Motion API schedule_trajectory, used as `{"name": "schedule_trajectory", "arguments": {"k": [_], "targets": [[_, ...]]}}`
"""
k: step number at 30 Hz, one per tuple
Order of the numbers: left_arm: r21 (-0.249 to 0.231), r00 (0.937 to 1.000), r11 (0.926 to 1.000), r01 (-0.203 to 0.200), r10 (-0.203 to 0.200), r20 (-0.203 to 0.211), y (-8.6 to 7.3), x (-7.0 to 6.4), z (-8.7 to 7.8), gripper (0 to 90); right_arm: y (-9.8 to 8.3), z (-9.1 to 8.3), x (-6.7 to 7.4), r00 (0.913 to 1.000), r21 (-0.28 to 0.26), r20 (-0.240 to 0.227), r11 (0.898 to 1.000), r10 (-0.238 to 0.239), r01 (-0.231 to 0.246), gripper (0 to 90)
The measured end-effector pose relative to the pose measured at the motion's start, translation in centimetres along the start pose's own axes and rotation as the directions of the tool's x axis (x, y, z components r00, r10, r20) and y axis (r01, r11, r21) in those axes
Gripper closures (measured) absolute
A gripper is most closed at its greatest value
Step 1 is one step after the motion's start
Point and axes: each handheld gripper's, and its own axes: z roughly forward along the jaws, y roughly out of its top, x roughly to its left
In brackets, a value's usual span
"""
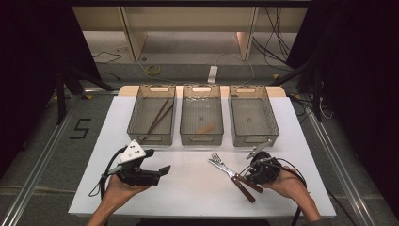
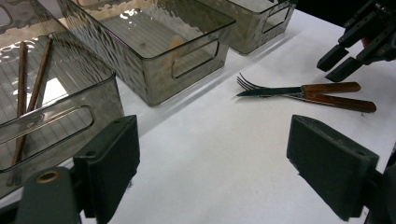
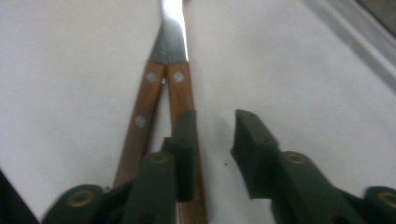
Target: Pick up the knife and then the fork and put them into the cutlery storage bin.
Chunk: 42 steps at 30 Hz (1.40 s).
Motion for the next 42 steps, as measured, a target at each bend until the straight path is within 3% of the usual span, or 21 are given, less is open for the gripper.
{"name": "schedule_trajectory", "arguments": {"k": [5, 10, 13, 20, 28, 37, 42], "targets": [[-0.001, 1.0000, 1.0000, -0.001, 0.001, 0.000, 0.0, 0.0, 0.0, 16.7, 0.7, -0.1, 0.7, 0.9988, 0.023, 0.008, 0.999, -0.049, 0.048, 47.6], [-0.001, 1.0000, 1.0000, 0.001, -0.001, -0.002, 0.0, 0.0, 0.0, 16.7, 1.1, 1.0, 0.9, 0.9971, 0.093, 0.022, 0.993, -0.073, 0.070, 44.5], [-0.003, 1.0000, 1.0000, 0.002, -0.002, -0.001, 0.0, 0.0, 0.0, 16.7, 1.3, 1.5, 1.1, 0.9946, 0.122, 0.038, 0.988, -0.096, 0.091, 49.4], [-0.001, 1.0000, 1.0000, -0.003, 0.003, -0.003, 0.0, 0.0, 0.0, 16.7, 1.7, 1.8, 1.4, 0.9923, 0.155, 0.018, 0.981, -0.122, 0.118, 64.0], [-0.003, 1.0000, 1.0000, -0.004, 0.004, -0.005, 0.0, 0.0, 0.0, 16.7, 2.2, 2.1, 1.8, 0.9937, 0.190, 0.006, 0.976, -0.112, 0.108, 73.9], [-0.001, 0.9999, 1.0000, -0.008, 0.008, -0.008, 0.0, 0.0, 0.0, 16.7, 2.7, 2.2, 1.7, 0.9962, 0.219, 0.001, 0.972, -0.087, 0.084, 76.5], [-0.010, 0.9999, 0.9999, -0.005, 0.005, -0.011, 0.1, 0.0, -0.2, 16.8, 2.8, 2.0, 1.8, 0.9961, 0.197, 0.011, 0.977, -0.088, 0.084, 76.9]]}}
